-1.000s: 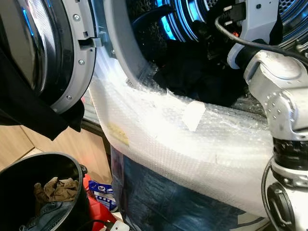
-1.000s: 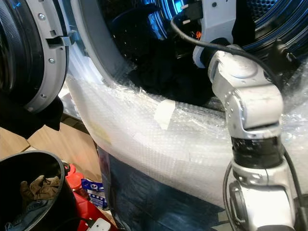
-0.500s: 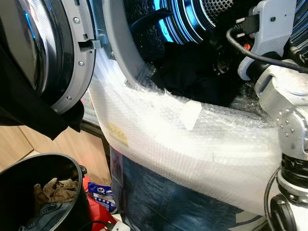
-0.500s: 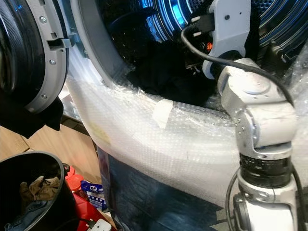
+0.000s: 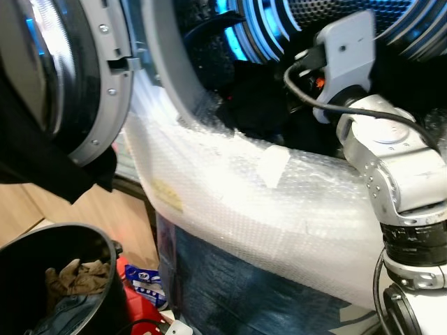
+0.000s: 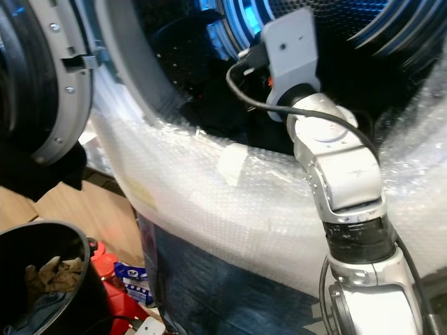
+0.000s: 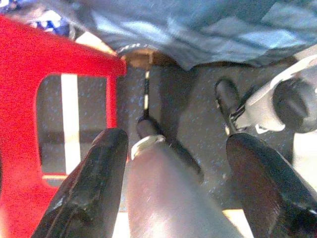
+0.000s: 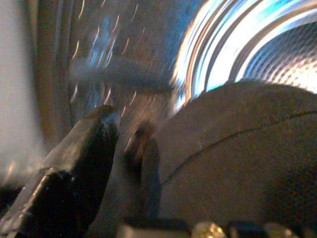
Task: Clothes washing
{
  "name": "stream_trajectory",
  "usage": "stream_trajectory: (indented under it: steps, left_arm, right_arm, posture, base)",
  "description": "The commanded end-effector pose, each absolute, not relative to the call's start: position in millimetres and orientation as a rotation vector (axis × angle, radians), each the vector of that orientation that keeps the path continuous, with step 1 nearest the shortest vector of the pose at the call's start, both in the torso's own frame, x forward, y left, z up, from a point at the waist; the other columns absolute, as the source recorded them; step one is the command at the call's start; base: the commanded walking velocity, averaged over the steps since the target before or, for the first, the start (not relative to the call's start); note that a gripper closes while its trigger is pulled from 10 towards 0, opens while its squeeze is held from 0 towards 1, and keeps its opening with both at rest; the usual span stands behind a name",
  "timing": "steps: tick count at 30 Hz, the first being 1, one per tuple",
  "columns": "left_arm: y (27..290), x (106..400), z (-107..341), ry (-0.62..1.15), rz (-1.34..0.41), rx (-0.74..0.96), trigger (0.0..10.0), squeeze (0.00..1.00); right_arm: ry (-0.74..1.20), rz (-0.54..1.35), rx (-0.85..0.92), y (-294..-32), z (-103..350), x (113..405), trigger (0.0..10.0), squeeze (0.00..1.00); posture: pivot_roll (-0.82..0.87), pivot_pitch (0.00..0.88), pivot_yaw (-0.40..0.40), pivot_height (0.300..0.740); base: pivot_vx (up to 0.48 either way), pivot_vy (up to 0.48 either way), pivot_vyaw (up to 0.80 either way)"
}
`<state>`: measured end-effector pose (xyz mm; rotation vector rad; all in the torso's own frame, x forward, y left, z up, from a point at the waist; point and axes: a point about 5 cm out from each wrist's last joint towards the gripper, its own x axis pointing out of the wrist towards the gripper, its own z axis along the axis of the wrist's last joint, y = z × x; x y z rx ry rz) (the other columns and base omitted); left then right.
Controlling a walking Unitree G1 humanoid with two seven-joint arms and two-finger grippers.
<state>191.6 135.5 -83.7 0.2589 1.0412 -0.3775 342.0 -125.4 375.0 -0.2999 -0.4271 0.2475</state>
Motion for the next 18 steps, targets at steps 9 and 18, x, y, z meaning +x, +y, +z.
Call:
stream_trajectory:
  steps: [9, 18]
  left_arm:
    - [136, 191, -84, 1.056, -0.385, 0.271, 10.0, 0.00]
    - [135, 191, -84, 1.058, -0.388, 0.266, 10.0, 0.00]
  right_arm:
    - [-0.432, 0.207, -0.354, -139, 389, 337, 10.0, 0.00]
    - [-0.402, 0.329, -0.363, -116, 362, 333, 10.0, 0.00]
  posture:
    - [-0.14, 0.000, -0.025, 0.740]
    - [-0.14, 0.000, -0.025, 0.740]
  base:
    - [0.000, 0.000, 0.00]
    - [0.000, 0.000, 0.00]
